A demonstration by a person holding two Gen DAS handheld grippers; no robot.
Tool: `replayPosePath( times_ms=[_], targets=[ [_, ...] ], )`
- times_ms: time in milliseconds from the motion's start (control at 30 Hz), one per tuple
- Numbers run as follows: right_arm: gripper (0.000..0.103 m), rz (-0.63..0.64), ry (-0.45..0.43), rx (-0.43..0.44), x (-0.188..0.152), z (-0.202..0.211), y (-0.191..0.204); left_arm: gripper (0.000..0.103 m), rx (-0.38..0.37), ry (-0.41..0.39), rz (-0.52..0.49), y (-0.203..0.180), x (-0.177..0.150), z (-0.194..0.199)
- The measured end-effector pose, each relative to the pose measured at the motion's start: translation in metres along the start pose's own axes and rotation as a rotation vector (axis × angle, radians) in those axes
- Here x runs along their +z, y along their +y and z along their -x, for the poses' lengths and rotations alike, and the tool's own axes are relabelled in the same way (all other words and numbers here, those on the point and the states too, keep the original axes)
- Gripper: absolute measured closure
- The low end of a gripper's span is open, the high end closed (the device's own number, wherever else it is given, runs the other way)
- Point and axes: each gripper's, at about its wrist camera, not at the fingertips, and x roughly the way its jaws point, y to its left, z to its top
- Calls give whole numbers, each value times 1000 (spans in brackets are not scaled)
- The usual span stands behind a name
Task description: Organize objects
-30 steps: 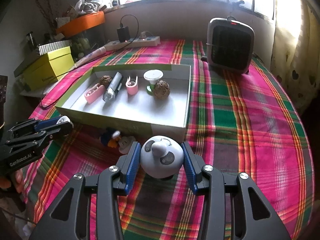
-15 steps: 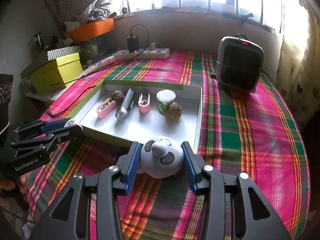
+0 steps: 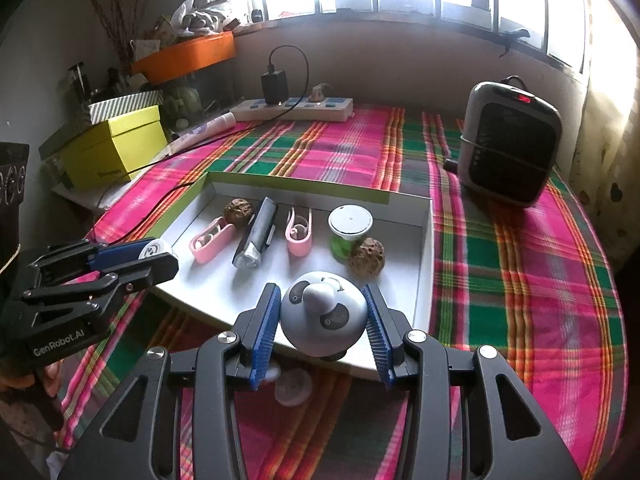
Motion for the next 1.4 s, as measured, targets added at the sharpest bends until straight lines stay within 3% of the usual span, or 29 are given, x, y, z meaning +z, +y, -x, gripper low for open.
replayPosePath(
  times_ms=[433,1167,1400],
  targets=[
    [60,23,55,15,14,-38,2,76,-15,55,13,8,7,-33],
    [60,66,92,12,23,-70,11,76,60,46,-82,9,22,-47],
    [60,70,90,12,22,-73,12,76,39,47,-92,4,18,-46]
  ],
)
